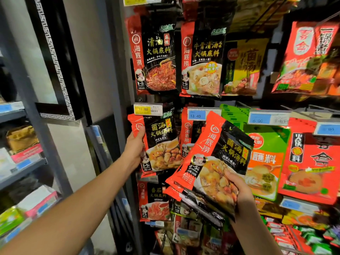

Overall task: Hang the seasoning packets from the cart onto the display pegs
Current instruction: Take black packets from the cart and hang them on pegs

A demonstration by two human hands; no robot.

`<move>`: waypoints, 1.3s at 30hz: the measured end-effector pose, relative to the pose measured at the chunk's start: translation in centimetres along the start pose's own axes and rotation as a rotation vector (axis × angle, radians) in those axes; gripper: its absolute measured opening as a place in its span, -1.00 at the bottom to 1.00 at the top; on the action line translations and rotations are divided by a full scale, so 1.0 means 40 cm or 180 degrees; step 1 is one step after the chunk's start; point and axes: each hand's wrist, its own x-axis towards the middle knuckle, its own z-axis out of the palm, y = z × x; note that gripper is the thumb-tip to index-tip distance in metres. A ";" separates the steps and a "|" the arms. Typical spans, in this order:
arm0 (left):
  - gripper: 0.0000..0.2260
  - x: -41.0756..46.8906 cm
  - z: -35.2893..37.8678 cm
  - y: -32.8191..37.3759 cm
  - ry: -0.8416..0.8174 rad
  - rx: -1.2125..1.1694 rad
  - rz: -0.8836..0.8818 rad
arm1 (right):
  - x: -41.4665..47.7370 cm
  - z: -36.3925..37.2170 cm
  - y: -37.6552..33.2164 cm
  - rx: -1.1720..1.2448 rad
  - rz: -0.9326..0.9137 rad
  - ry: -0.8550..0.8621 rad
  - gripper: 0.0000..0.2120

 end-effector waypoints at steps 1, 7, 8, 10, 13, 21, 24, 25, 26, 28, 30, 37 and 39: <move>-0.73 0.005 0.007 0.003 0.0058 0.0002 -0.0013 | 0.002 -0.002 -0.004 -0.0055 0.0004 -0.0026 -0.04; -0.75 0.041 0.031 0.015 0.0362 -0.0001 -0.0312 | 0.042 -0.015 -0.019 0.0120 0.0183 -0.0208 0.20; -0.75 0.041 0.030 0.016 0.0375 0.0031 -0.0365 | 0.048 -0.019 -0.020 0.0101 0.0195 -0.0320 0.14; -0.75 0.046 0.020 0.013 0.0387 0.0145 -0.0433 | 0.052 -0.022 -0.024 0.0084 0.0198 -0.0436 0.10; -0.79 0.043 0.012 0.005 0.0397 0.0280 -0.0430 | 0.058 -0.023 -0.026 0.0051 0.0162 -0.0509 0.13; -0.72 0.048 0.020 0.004 0.0496 0.0512 -0.0564 | 0.090 -0.026 -0.029 0.0030 0.0062 -0.0553 0.08; -0.79 0.034 0.022 0.003 0.0378 0.0364 -0.0588 | 0.087 -0.031 -0.031 0.0015 0.0078 -0.0588 0.17; -0.81 0.030 0.020 0.001 0.0335 0.0284 -0.0582 | 0.086 -0.031 -0.032 0.0013 0.0082 -0.0626 0.18; -0.81 0.024 0.016 -0.004 0.0287 0.0201 -0.0579 | 0.087 -0.031 -0.033 0.0004 0.0080 -0.0613 0.18; -0.80 0.009 0.011 -0.015 0.0193 0.0009 -0.0547 | 0.094 -0.031 -0.033 0.0009 0.0081 -0.0559 0.19; -0.78 -0.010 0.008 -0.025 0.0117 -0.0189 -0.0455 | 0.098 -0.030 -0.032 0.0009 0.0096 -0.0492 0.21; -0.73 -0.031 0.001 -0.033 0.0092 -0.0433 -0.0402 | 0.105 -0.039 -0.029 -0.0030 0.0155 -0.0404 0.18; -0.73 -0.020 0.007 -0.021 0.0113 -0.0382 -0.0402 | 0.104 -0.039 -0.031 0.0000 0.0184 -0.0466 0.16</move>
